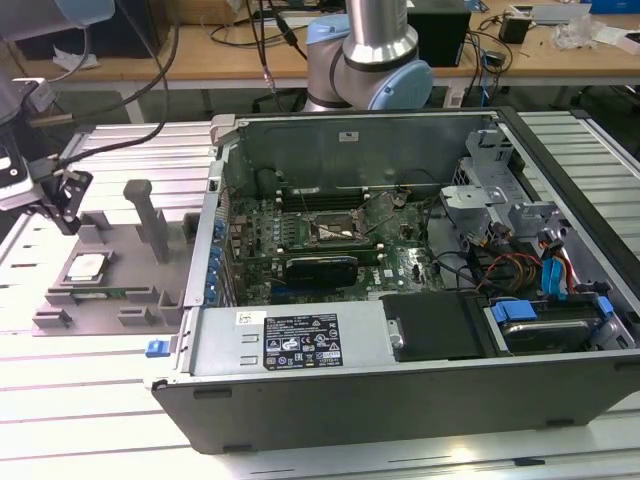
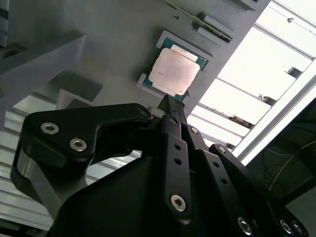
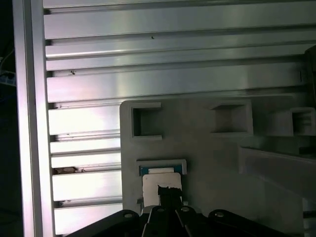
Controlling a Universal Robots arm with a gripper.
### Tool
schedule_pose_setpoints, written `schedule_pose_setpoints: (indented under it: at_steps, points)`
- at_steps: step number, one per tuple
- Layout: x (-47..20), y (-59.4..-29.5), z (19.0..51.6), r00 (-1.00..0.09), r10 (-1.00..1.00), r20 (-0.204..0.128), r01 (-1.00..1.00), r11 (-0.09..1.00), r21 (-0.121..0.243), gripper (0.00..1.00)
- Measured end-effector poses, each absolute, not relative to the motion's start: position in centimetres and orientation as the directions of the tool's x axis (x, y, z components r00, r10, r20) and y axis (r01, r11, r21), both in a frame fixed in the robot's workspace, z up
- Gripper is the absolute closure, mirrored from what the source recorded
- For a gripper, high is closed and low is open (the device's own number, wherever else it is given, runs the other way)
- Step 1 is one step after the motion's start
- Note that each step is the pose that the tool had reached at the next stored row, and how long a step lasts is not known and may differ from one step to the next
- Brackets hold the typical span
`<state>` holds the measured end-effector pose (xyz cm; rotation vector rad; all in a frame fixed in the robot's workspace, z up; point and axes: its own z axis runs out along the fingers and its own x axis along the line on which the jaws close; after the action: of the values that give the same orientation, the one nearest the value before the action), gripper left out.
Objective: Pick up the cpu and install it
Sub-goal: 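Pick up the cpu and move it towards the insertion slot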
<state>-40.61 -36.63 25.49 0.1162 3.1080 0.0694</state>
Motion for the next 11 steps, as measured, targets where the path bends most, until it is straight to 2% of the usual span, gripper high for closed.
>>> schedule_pose_setpoints:
  at_steps: [11]
  points:
    - [-41.6,-36.6,22.7,-0.997,0.075,-0.029,0.074,0.996,0.046,0.89]
